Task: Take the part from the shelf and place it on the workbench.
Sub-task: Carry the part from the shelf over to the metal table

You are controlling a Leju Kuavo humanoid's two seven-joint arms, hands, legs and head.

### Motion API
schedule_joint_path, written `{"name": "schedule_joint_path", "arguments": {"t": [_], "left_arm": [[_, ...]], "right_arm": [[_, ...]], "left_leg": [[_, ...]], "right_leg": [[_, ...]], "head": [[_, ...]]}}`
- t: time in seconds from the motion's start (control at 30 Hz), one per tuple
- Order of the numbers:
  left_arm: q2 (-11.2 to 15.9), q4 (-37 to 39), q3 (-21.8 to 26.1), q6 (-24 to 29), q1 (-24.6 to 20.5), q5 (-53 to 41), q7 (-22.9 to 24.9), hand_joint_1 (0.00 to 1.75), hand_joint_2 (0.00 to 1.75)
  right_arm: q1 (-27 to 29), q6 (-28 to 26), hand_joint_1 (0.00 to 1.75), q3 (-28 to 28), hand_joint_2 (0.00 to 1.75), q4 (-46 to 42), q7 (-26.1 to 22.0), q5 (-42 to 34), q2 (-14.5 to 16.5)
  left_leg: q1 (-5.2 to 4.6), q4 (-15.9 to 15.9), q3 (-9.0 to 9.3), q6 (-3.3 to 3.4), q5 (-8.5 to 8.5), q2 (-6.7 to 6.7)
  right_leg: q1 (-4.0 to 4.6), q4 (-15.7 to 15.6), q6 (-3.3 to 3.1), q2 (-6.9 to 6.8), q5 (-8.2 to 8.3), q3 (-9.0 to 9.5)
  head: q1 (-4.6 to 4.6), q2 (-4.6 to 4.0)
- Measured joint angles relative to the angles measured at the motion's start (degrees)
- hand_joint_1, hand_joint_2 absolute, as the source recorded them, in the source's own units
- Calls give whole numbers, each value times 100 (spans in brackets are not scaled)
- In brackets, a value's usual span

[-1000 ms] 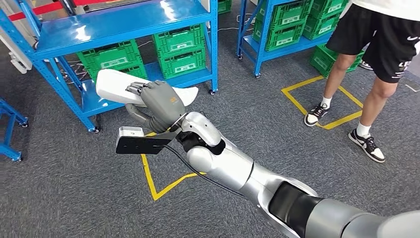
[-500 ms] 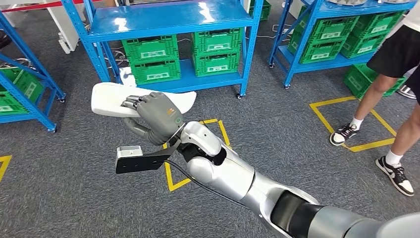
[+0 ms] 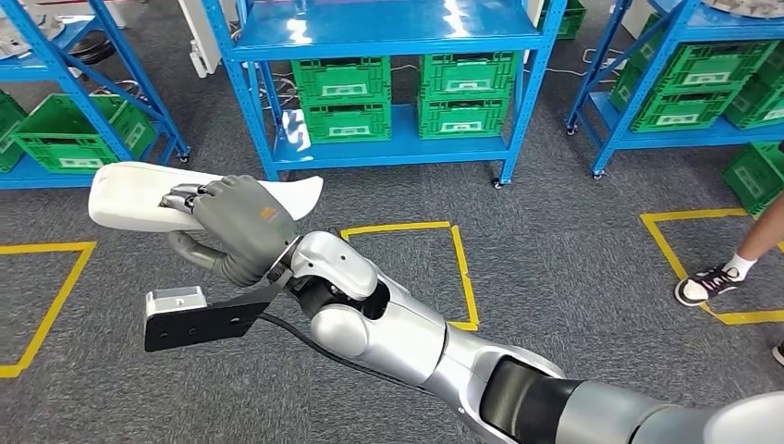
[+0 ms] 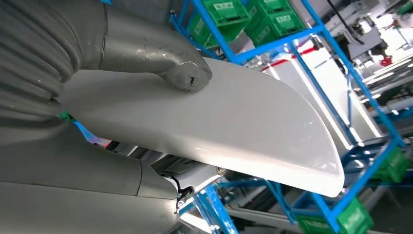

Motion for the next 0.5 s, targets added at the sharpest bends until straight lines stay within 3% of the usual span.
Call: {"name": "schedule_joint_path", "arguments": {"t": [0.07, 0.1, 0.2, 0.27, 0.33, 0.4, 0.43, 0.5], "left_arm": [[26, -7, 0, -37, -16, -66, -70, 0, 175], [37, -10, 0, -49, -23, -85, -87, 0, 175], [56, -14, -4, -52, -17, -151, -133, 0, 175], [56, -14, -13, -45, -32, -184, -181, 0, 175], [54, -15, -17, -28, -79, -189, -270, 0, 175], [56, -16, -17, -5, -107, -187, -348, 0, 175], [58, -15, -17, 3, -107, -190, -355, 0, 175], [60, -12, -18, 5, -101, -210, -330, 0, 175]], "right_arm": [[-27, -24, 175, -49, 175, -51, 125, 9, -14], [-45, -28, 175, -71, 175, -72, 158, 14, -24], [-92, -20, 175, -127, 175, -109, 228, 34, -51], [-137, -2, 175, -159, 175, -119, 223, 25, -115], [-169, 10, 175, -174, 175, -113, 143, -24, -242], [-168, -1, 175, -184, 175, -81, 46, -85, -367], [-166, -20, 175, -189, 175, -57, 0, -108, -409], [-168, -70, 175, -200, 175, -13, -72, -140, -450]], "left_leg": [[-15, -681, 400, 25, 211, 224], [-29, -841, 485, 57, 239, 287], [-46, -887, 464, 186, 245, 164], [-27, -918, 463, 273, 278, 47], [-24, -930, 452, 336, 302, -91], [-39, -921, 439, 361, 309, -253], [-46, -913, 435, 363, 310, -335], [-51, -883, 432, 356, 308, -498]], "right_leg": [[15, 32, 75, -115, -36, 6], [30, 42, 117, -160, -47, 12], [29, 28, 240, -247, -62, 49], [1, 251, 294, -17, -228, -34], [0, 936, 303, 300, -582, -362], [15, 1595, 293, 404, -789, -716], [21, 1665, 281, 420, -739, -775], [23, 1135, 239, 495, -362, -555]], "head": [[4, 0], [11, 0], [27, 0], [35, 0], [52, 0], [61, 0], [61, 0], [61, 0]]}}
